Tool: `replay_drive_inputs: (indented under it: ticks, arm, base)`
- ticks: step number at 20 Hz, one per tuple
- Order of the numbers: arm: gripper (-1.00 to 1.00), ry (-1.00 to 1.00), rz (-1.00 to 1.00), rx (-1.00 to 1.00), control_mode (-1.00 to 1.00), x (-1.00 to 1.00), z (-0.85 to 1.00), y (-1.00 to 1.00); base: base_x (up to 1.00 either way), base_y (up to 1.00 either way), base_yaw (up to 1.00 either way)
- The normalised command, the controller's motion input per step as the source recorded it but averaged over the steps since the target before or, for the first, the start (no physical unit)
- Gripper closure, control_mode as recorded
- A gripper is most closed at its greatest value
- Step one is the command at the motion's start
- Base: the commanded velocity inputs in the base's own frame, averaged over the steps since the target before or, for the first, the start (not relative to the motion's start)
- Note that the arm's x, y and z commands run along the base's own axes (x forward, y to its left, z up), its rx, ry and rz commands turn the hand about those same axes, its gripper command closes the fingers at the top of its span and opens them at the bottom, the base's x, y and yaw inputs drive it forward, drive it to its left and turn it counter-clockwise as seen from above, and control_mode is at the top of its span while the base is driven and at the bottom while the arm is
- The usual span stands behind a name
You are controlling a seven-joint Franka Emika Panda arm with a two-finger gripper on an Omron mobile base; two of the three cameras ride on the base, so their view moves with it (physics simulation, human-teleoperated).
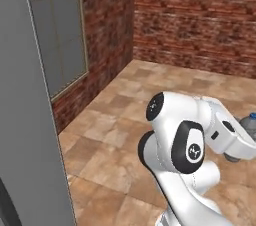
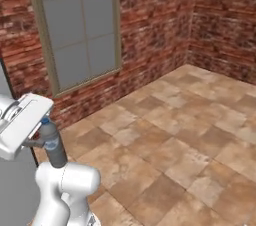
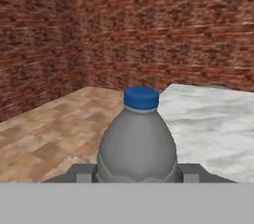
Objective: Take the bottled waters from the counter and place them in the freezer to freeze. Close the freezer door after placing the bottles.
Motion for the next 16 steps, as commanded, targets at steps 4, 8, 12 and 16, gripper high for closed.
replay_drive_inputs:
  ticks: [4,8,12,16]
  arm:
    - [1.00,0.00,0.00,0.00,1.00,0.00,0.00,0.00]
    - [1.00,0.00,0.00,0.00,1.00,0.00,0.00,0.00]
    - [1.00,0.00,0.00,0.00,1.00,0.00,0.00,0.00]
    - [1.00,0.00,0.00,0.00,1.00,0.00,0.00,0.00]
  base:
    - [0.27,0.00,0.77]
    - [0.01,0.01,0.82]
    - [0.02,0.00,0.82]
    - [0.20,0.00,0.75]
